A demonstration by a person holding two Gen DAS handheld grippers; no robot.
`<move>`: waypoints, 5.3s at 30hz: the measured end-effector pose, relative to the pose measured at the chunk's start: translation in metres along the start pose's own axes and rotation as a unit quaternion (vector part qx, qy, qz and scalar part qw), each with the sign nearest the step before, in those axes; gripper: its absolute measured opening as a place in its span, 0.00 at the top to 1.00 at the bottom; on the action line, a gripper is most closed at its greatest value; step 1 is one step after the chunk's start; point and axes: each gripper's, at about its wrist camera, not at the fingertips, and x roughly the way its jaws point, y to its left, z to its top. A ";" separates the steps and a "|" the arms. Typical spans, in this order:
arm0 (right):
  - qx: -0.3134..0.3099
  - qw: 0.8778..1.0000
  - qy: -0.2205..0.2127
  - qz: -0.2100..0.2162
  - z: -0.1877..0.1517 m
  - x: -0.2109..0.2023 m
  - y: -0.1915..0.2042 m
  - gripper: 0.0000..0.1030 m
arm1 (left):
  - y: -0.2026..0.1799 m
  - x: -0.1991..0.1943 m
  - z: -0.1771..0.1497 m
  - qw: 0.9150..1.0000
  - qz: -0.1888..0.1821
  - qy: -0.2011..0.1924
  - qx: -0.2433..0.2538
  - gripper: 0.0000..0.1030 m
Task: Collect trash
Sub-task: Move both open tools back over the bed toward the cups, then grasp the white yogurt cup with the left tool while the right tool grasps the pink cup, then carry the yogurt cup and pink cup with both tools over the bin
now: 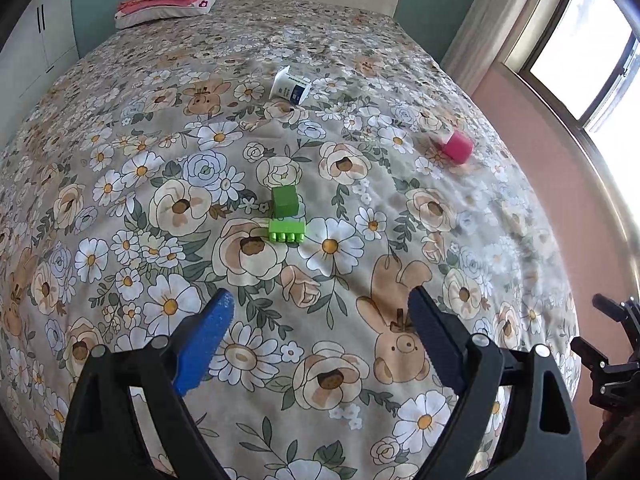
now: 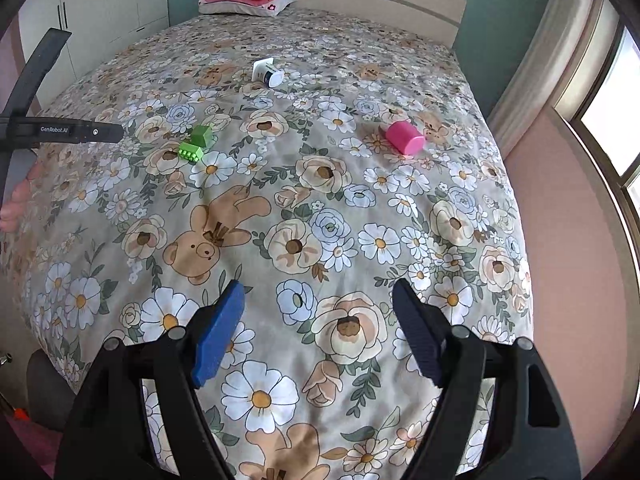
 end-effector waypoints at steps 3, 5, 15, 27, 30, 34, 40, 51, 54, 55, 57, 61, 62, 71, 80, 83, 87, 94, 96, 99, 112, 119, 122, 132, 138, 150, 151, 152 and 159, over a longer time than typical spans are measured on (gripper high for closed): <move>-0.011 1.000 0.006 -0.006 0.047 0.046 -0.025 0.27 | -0.002 0.035 0.059 1.000 0.002 -0.001 -0.019 0.12; -0.019 1.000 0.012 -0.006 0.077 0.077 -0.043 0.27 | -0.001 0.054 0.096 0.999 0.005 -0.006 -0.038 0.12; -0.071 0.995 0.060 -0.029 0.188 0.189 -0.109 0.27 | -0.005 0.150 0.209 0.994 0.025 0.034 -0.103 0.12; -0.173 0.973 0.153 -0.016 0.233 0.280 -0.136 0.27 | 0.016 0.247 0.283 0.971 0.054 0.070 -0.220 0.12; -0.183 0.969 0.166 -0.011 0.243 0.300 -0.146 0.27 | 0.018 0.267 0.295 0.967 0.072 0.067 -0.236 0.12; -0.191 0.964 0.187 -0.003 0.251 0.328 -0.154 0.27 | 0.022 0.294 0.306 0.962 0.098 0.069 -0.245 0.12; -0.206 0.954 0.216 0.020 0.244 0.364 -0.151 0.27 | 0.029 0.328 0.313 0.959 0.105 0.076 -0.253 0.12; -0.176 0.961 0.207 0.042 0.232 0.378 -0.149 0.35 | 0.039 0.338 0.302 0.957 0.122 0.066 -0.255 0.49; -0.162 0.967 0.194 0.034 0.227 0.373 -0.148 0.36 | 0.045 0.331 0.299 0.965 0.094 0.063 -0.236 0.50; -0.153 0.969 0.192 0.034 0.225 0.371 -0.148 0.36 | 0.046 0.327 0.297 0.968 0.088 0.063 -0.228 0.50; -0.138 0.972 0.189 0.034 0.222 0.365 -0.146 0.36 | 0.049 0.318 0.294 0.972 0.088 0.064 -0.209 0.51; -0.123 0.977 0.172 0.014 0.217 0.345 -0.145 0.36 | 0.055 0.289 0.290 0.978 0.083 0.048 -0.185 0.51; -0.124 0.979 0.161 0.006 0.217 0.337 -0.143 0.36 | 0.057 0.281 0.290 0.979 0.080 0.044 -0.180 0.51; -0.088 0.992 0.086 -0.031 0.233 0.267 -0.132 0.36 | 0.048 0.193 0.275 0.994 0.070 -0.015 -0.086 0.51; -0.071 0.995 0.016 -0.075 0.223 0.226 -0.099 0.36 | 0.038 0.121 0.216 0.996 0.066 -0.064 0.007 0.51; -0.060 0.996 -0.003 -0.073 0.217 0.208 -0.084 0.36 | 0.046 0.094 0.191 0.995 0.067 -0.079 0.015 0.51; -0.064 0.995 -0.023 -0.076 0.203 0.168 -0.056 0.36 | 0.052 0.049 0.153 0.994 0.073 -0.086 0.008 0.51; -0.044 0.996 -0.065 -0.042 0.153 0.046 -0.003 0.36 | 0.033 -0.064 0.067 0.991 0.092 -0.094 0.030 0.51; -0.039 0.996 -0.071 -0.040 0.135 0.008 0.012 0.36 | 0.023 -0.104 0.038 0.989 0.094 -0.108 0.040 0.51; -0.039 0.995 -0.086 -0.036 0.107 -0.049 0.032 0.36 | 0.012 -0.162 0.000 0.987 0.085 -0.126 0.045 0.51; -0.052 0.986 -0.156 -0.037 0.002 -0.252 0.089 0.36 | -0.020 -0.319 -0.135 0.979 0.046 -0.181 0.082 0.51; -0.061 0.983 -0.168 -0.029 -0.047 -0.297 0.118 0.36 | -0.021 -0.343 -0.200 0.977 0.031 -0.182 0.108 0.51; -0.068 0.983 -0.170 -0.019 -0.067 -0.307 0.131 0.36 | -0.015 -0.349 -0.223 0.978 0.022 -0.174 0.112 0.51; -0.091 0.983 -0.157 0.030 -0.122 -0.300 0.165 0.36 | 0.006 -0.350 -0.287 0.981 0.022 -0.157 0.115 0.51; -0.105 0.985 -0.128 0.047 -0.151 -0.266 0.184 0.36 | 0.019 -0.324 -0.324 0.984 0.017 -0.128 0.122 0.51; -0.121 0.987 -0.059 0.093 -0.208 -0.184 0.221 0.36 | 0.056 -0.220 -0.392 0.996 -0.004 -0.025 0.091 0.51; -0.121 0.986 -0.053 0.097 -0.212 -0.177 0.224 0.36 | 0.058 -0.211 -0.398 0.996 -0.003 -0.017 0.091 0.51; -0.121 0.986 -0.046 0.102 -0.216 -0.170 0.227 0.36 | 0.059 -0.202 -0.403 0.996 -0.003 -0.008 0.093 0.51; -0.134 0.984 -0.001 0.120 -0.246 -0.122 0.252 0.36 | 0.063 -0.144 -0.432 0.995 -0.011 0.053 0.088 0.51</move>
